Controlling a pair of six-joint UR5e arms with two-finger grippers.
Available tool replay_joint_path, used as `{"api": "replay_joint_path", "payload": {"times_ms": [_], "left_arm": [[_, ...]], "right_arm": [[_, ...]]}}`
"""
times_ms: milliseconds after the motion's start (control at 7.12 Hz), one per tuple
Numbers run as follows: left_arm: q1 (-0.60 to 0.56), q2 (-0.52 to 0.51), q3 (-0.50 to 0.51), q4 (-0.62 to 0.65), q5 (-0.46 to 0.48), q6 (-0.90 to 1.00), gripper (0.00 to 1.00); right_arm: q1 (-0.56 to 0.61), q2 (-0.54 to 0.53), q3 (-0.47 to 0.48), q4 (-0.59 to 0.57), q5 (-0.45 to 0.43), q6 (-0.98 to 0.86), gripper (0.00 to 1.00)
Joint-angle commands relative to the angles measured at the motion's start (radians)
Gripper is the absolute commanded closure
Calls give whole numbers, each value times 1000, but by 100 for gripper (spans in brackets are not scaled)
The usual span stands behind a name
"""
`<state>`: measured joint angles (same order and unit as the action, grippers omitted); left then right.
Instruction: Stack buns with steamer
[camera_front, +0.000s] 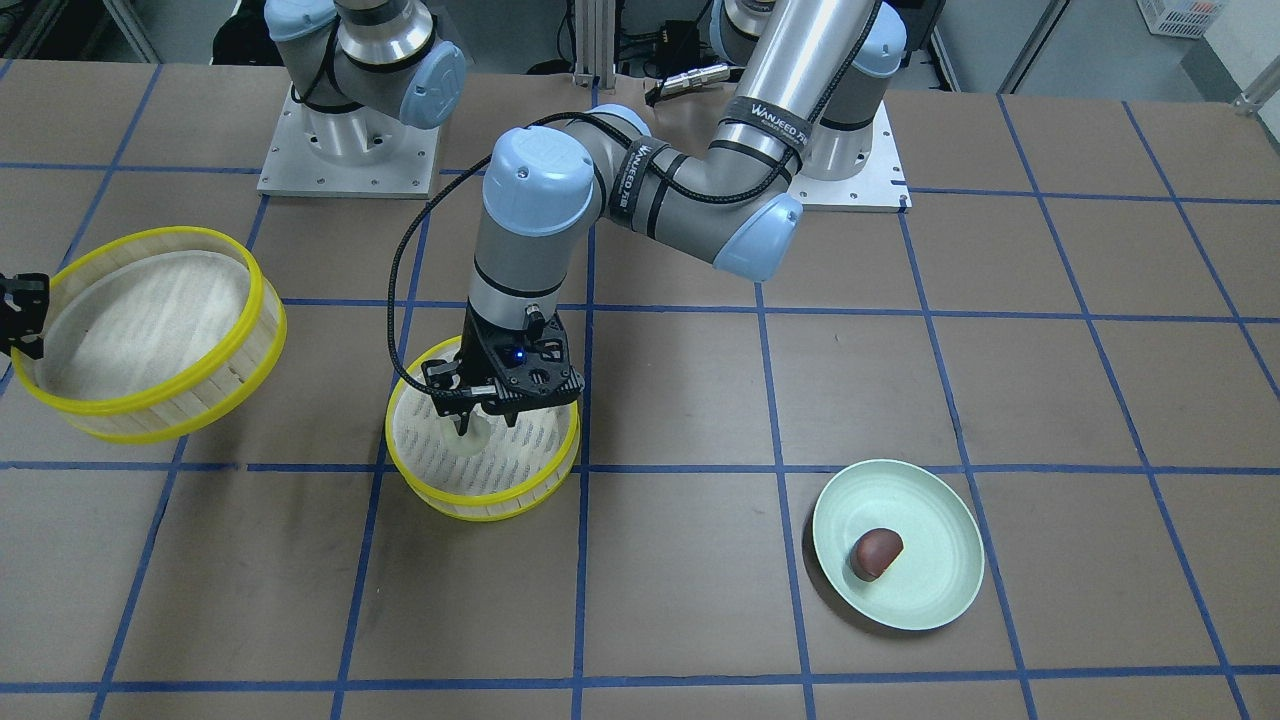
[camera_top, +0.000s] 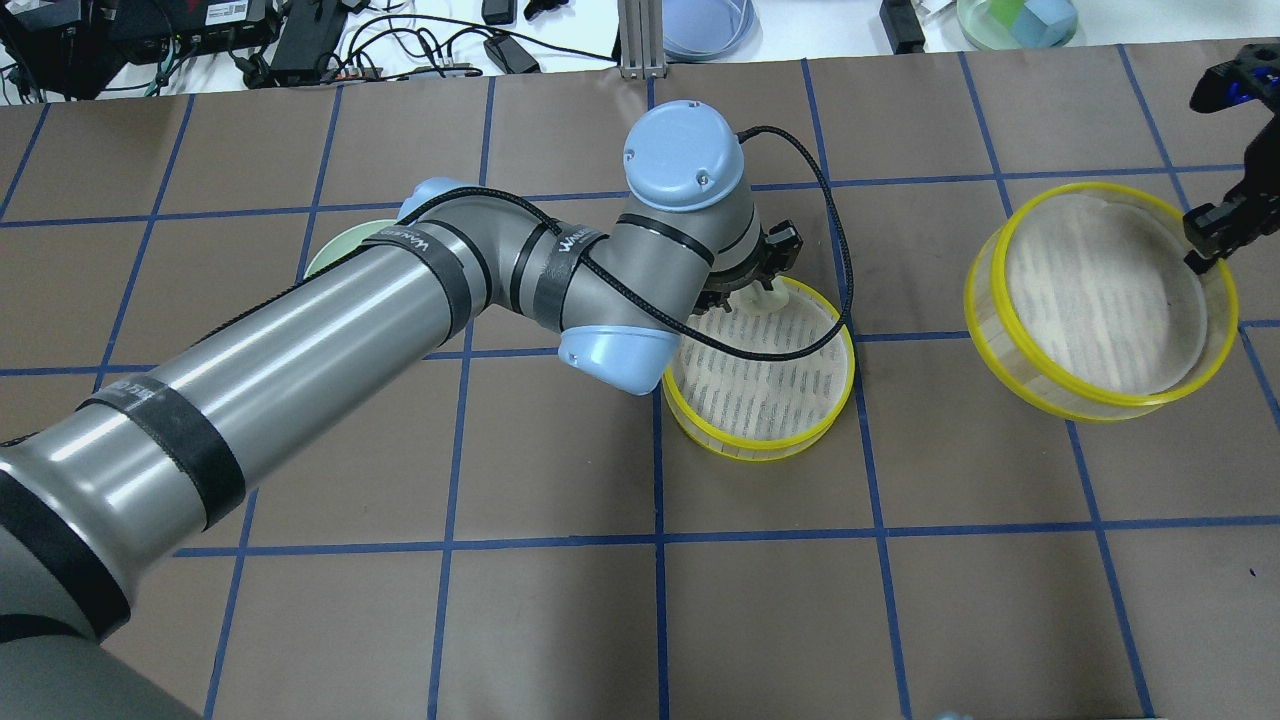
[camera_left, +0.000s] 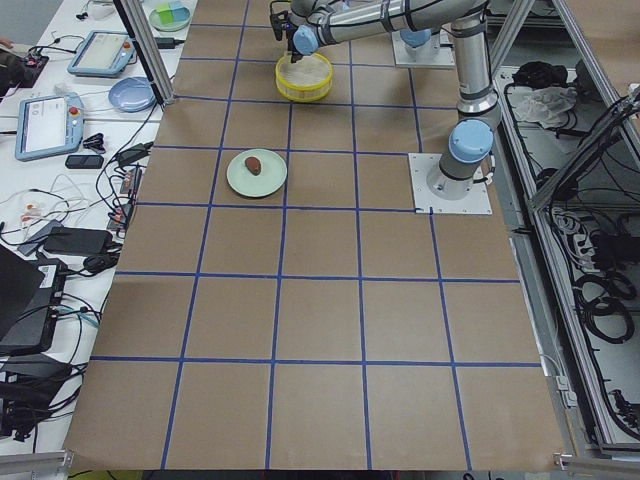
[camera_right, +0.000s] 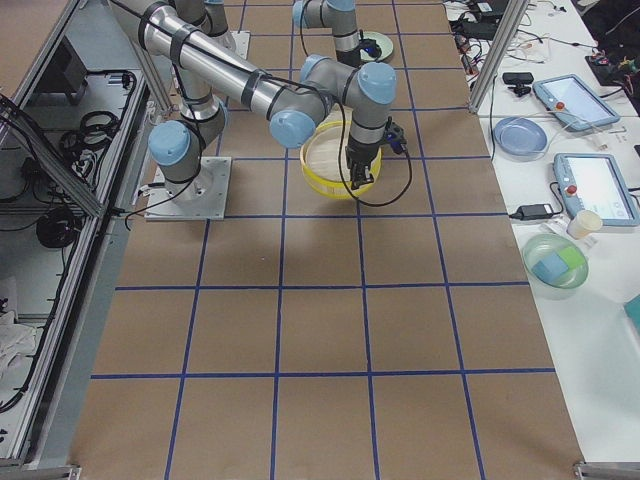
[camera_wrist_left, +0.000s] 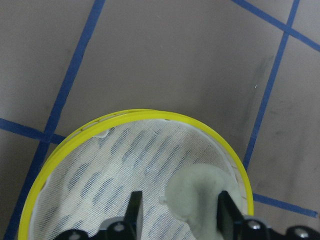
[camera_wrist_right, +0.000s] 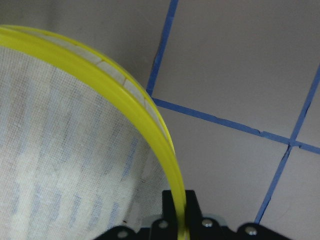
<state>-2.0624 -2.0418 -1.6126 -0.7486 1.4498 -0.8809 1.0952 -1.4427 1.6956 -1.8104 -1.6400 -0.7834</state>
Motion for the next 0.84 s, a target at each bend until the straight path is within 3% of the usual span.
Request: {"api": "replay_joint_path", "payload": {"times_ms": [0,421,702], "left_arm": [[-1,-1,-12,8,-23,-6,0],[20,32,-30,14,18,52,0],[166,96,-29,5,18,180,0]], "right_arm": [[104,1,1,0,6,117,100],[169,13,10,2,-6,188,100],[202,19,13,2,-9,248,100]]}}
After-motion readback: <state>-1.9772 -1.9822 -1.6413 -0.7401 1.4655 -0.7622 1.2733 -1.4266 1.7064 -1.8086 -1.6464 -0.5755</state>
